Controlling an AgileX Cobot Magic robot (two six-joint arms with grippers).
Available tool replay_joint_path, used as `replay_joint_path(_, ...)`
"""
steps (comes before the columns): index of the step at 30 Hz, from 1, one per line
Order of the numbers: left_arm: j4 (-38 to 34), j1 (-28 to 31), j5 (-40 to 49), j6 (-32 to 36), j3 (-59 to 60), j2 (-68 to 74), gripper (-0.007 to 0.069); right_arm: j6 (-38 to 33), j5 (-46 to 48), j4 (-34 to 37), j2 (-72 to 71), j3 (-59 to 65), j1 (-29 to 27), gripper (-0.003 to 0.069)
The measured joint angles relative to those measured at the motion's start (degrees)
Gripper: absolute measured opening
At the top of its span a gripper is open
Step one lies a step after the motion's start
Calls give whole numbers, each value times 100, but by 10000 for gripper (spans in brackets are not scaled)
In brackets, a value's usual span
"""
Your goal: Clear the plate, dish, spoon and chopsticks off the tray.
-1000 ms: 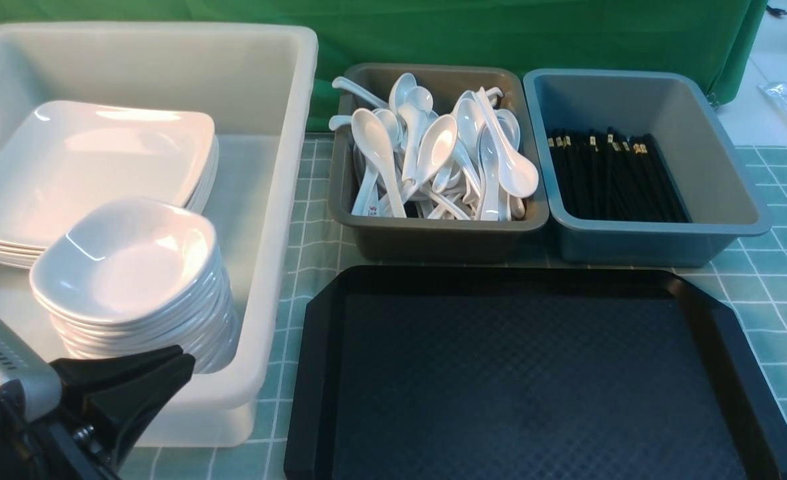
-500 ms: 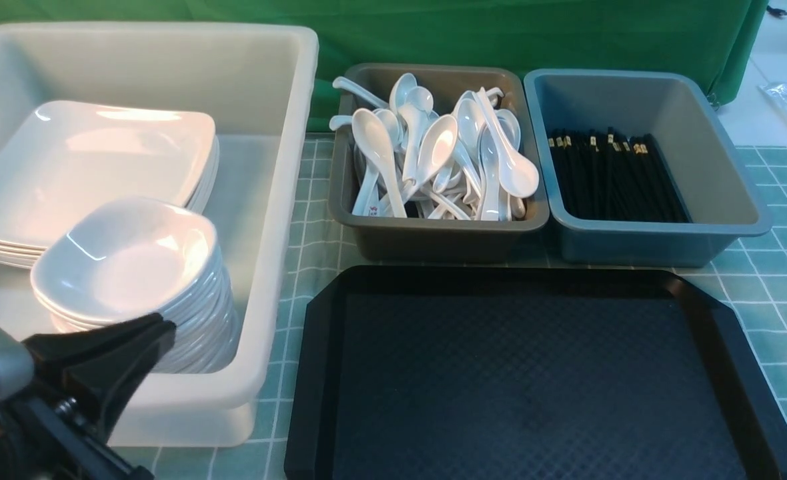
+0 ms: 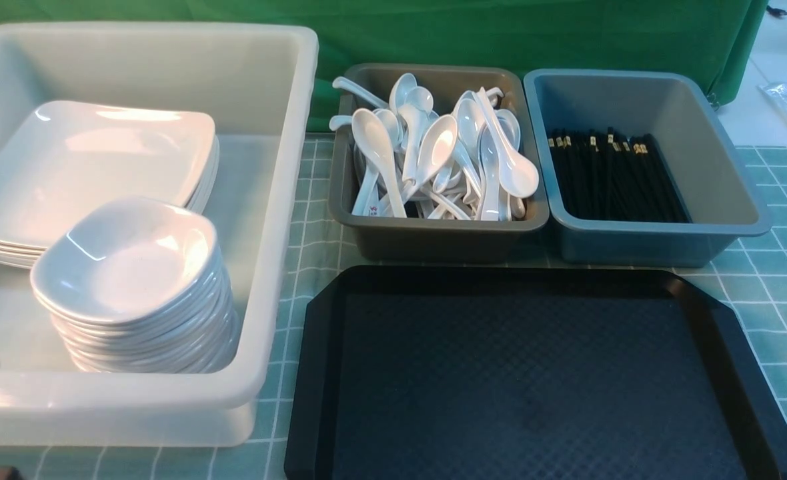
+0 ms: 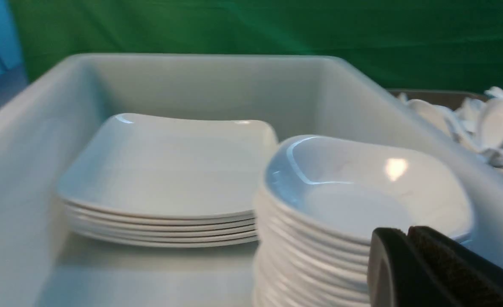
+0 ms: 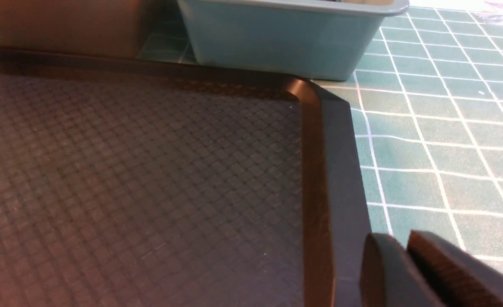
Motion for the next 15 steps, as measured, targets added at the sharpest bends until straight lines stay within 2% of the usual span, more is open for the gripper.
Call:
replay_joint_path(3, 21, 437, 241, -328, 297, -608, 13, 0, 0, 0, 0, 0, 0, 125)
replay_joint_path(6, 48, 524, 811, -467, 317, -928, 13, -5, 1, 0, 0, 0, 0, 132)
replay_joint_path(8, 86, 551, 1508, -515, 331, -990, 13, -5, -19, 0, -4, 0, 0, 139)
replay_joint_path(15, 106, 557, 1581, -530, 331, -989, 17, -5, -24, 0, -4, 0, 0, 143)
